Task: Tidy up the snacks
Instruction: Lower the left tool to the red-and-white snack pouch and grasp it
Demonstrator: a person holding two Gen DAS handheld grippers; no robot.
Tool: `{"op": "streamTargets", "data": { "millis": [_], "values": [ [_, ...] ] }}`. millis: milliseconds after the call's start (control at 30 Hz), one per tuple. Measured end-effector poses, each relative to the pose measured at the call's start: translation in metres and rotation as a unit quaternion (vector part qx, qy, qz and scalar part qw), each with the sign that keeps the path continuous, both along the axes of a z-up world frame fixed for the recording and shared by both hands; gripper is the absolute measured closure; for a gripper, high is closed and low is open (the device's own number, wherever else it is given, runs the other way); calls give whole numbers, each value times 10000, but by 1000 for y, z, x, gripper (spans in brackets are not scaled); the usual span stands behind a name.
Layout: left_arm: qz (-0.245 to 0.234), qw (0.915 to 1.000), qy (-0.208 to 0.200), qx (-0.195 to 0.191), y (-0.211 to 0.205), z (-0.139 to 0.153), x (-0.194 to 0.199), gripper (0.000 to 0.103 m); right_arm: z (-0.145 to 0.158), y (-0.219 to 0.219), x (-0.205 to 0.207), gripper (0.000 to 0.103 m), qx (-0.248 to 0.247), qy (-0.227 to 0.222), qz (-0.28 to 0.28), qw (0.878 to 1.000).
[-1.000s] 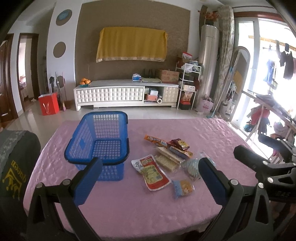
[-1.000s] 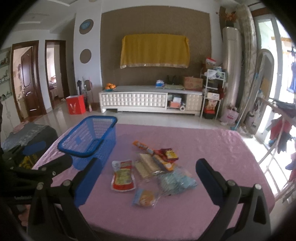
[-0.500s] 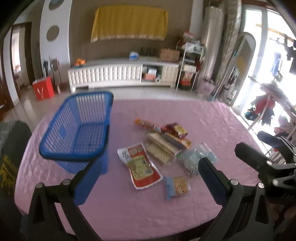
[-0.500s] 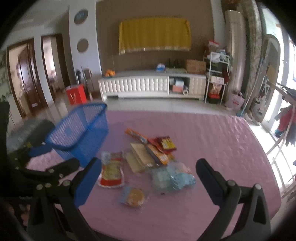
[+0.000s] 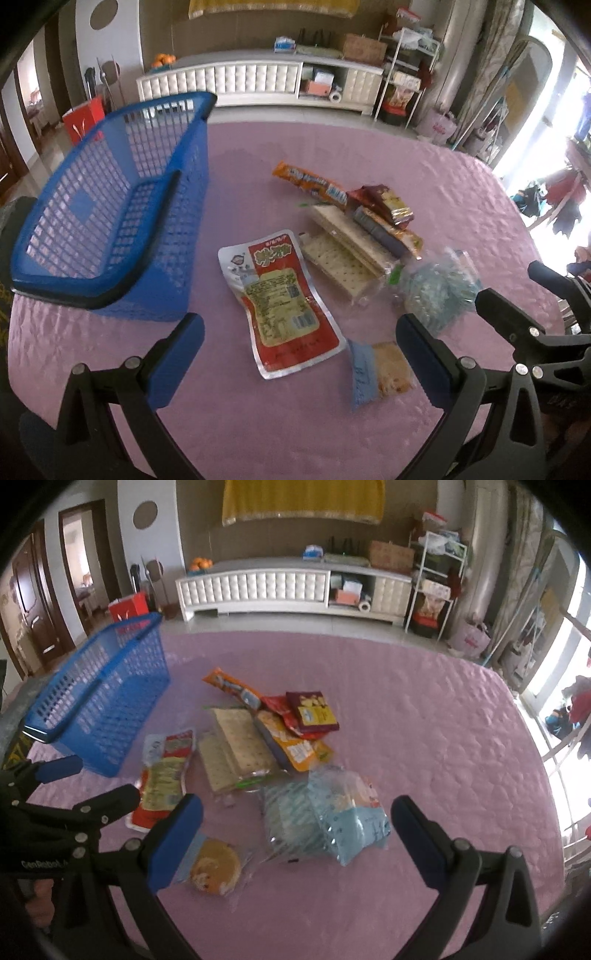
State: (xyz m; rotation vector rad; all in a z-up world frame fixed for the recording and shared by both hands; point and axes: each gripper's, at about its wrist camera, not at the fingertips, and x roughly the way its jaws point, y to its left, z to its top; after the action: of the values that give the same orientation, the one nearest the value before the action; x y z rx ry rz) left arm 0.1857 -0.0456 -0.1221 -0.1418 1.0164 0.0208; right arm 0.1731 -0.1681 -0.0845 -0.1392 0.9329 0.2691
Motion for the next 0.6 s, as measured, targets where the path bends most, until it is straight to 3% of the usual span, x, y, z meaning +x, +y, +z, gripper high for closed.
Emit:
{"op": "streamTargets", "data": {
  "millis": [100,233,400,600],
  "values": [
    [59,9998,190,22,2,-12,13,1,-9,4,12,0,-137,119,48,9998],
    [140,9986,403,322,1,-35,32,1,-22,13,25,0,-323,221,97,9992],
    [301,9962,739,345,12,-63,49,1,-39,22,38,0,-484,328,145,9982],
    [329,9936,1082,-68,27,-90,66,1,-53,18,47,0,-442,518,12,9977]
  ]
}}
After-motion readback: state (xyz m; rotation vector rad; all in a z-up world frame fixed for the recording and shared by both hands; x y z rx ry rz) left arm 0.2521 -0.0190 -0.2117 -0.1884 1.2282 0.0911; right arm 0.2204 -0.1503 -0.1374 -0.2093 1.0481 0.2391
